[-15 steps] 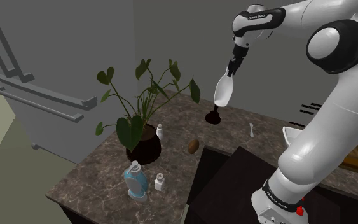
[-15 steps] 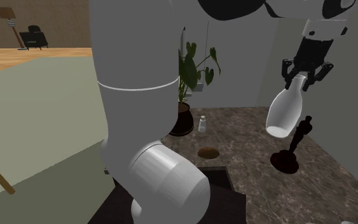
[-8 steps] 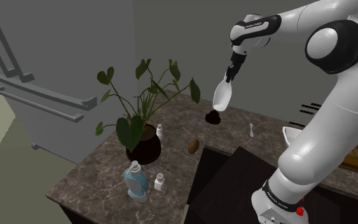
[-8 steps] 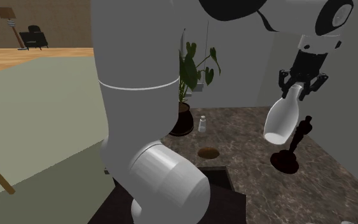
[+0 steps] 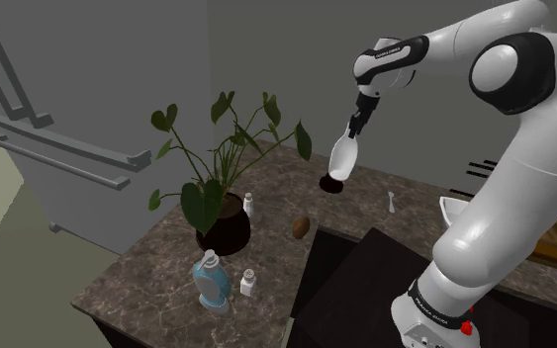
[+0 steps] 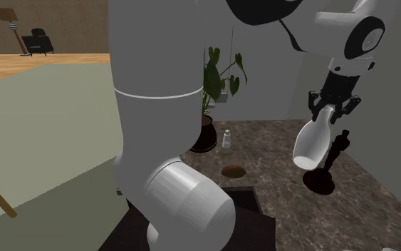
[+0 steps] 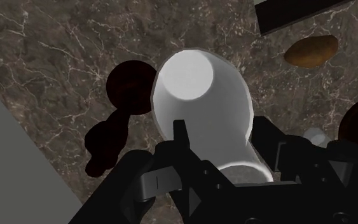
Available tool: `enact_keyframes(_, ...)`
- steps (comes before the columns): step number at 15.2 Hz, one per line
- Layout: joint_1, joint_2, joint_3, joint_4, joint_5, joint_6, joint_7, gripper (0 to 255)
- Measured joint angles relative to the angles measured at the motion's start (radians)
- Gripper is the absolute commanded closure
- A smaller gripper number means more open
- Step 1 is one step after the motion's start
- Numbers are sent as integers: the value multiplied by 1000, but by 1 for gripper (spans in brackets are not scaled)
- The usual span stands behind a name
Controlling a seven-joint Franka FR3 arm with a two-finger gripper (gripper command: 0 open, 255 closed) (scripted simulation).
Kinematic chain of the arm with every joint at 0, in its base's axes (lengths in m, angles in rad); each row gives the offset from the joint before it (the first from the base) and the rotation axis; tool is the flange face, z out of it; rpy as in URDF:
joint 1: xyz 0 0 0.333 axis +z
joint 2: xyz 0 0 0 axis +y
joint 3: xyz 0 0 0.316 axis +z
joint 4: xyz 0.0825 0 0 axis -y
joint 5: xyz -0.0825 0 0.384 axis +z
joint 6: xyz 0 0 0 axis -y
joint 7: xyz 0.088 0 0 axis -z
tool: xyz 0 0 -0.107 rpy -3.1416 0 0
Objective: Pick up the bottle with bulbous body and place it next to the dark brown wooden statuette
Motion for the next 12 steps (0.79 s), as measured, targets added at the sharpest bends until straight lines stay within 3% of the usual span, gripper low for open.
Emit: enact_keyframes(12, -3, 62, 3, -95, 31, 153, -25, 255)
